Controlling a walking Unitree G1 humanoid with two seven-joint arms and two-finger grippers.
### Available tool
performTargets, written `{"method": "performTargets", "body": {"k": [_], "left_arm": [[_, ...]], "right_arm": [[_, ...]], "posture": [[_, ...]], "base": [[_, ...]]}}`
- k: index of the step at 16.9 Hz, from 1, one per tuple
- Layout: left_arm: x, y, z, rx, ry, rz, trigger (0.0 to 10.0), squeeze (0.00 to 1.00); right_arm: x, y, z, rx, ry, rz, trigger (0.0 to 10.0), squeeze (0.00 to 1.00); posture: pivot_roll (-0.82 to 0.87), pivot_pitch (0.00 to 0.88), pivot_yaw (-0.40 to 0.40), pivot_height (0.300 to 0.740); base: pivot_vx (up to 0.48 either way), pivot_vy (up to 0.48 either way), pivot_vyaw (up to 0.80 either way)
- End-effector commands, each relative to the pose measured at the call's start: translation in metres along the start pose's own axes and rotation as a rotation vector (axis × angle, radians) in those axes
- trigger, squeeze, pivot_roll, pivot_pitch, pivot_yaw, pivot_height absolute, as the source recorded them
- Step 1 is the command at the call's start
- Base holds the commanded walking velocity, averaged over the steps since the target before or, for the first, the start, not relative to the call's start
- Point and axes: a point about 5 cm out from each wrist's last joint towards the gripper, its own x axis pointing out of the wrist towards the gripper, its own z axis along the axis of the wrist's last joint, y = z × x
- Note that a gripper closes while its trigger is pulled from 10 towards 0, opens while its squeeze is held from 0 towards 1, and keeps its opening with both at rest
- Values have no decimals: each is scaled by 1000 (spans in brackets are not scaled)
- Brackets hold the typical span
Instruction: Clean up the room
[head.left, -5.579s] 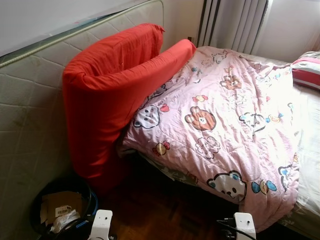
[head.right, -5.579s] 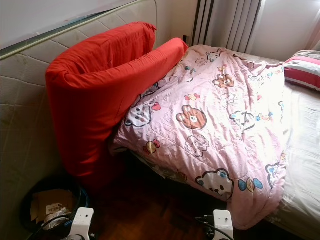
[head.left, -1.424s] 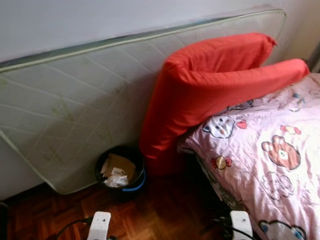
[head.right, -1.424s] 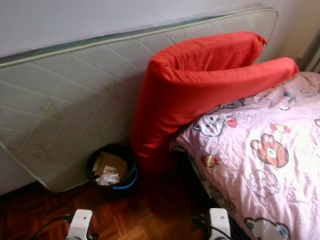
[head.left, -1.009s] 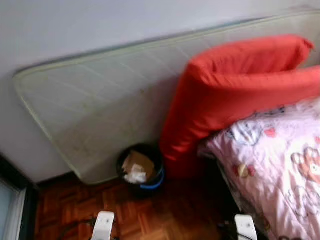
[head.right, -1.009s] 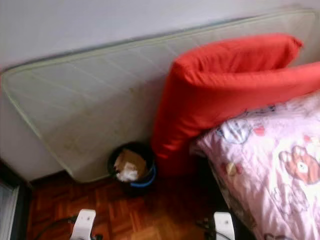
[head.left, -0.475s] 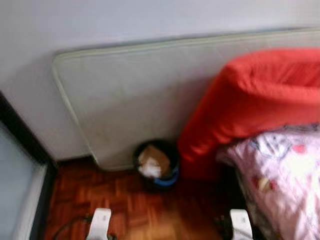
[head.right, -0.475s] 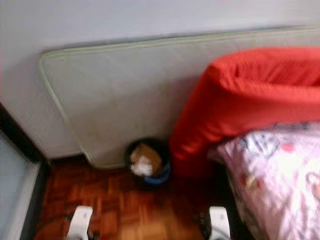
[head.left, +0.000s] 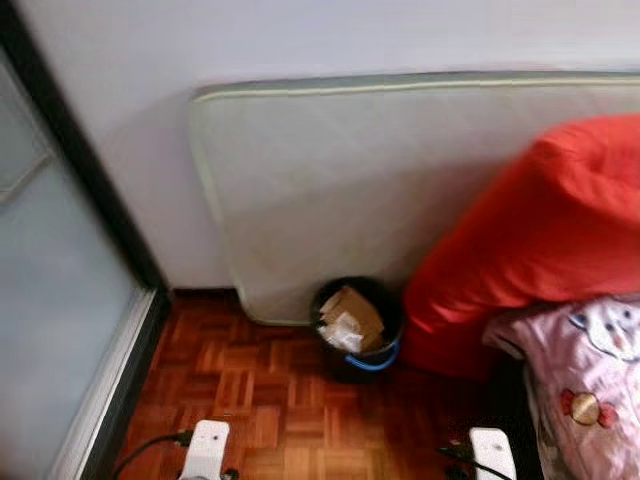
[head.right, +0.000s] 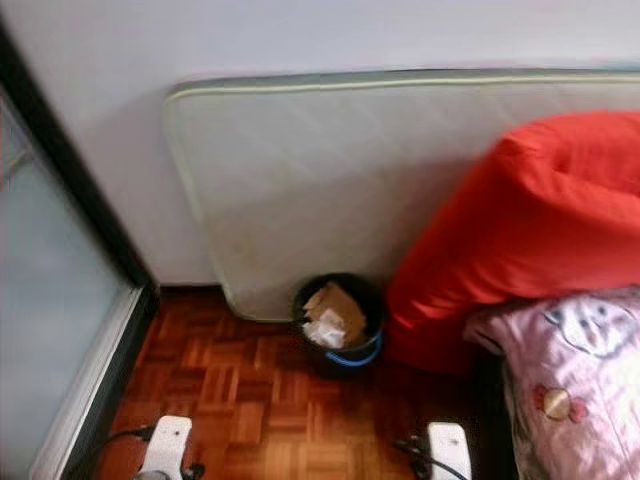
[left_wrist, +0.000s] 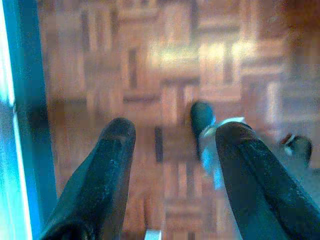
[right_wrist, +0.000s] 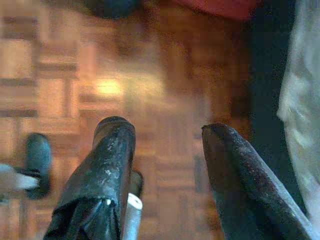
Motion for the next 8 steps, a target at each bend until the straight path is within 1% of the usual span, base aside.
{"method": "performTargets", "body": {"k": [1, 8], "left_arm": [[0, -3, 3, 15, -4, -7, 10000, 0], [0, -3, 2, 21, -6, 1, 10000, 0]], "right_arm": [[-2, -4, -6, -11, 16, -7, 10000, 0], [-2, -4, -7, -10, 17, -7, 10000, 0]], "posture": [[-97, 0, 6, 740], [-98, 0, 7, 740]], "base": [[0, 0, 800], [0, 0, 800]]}}
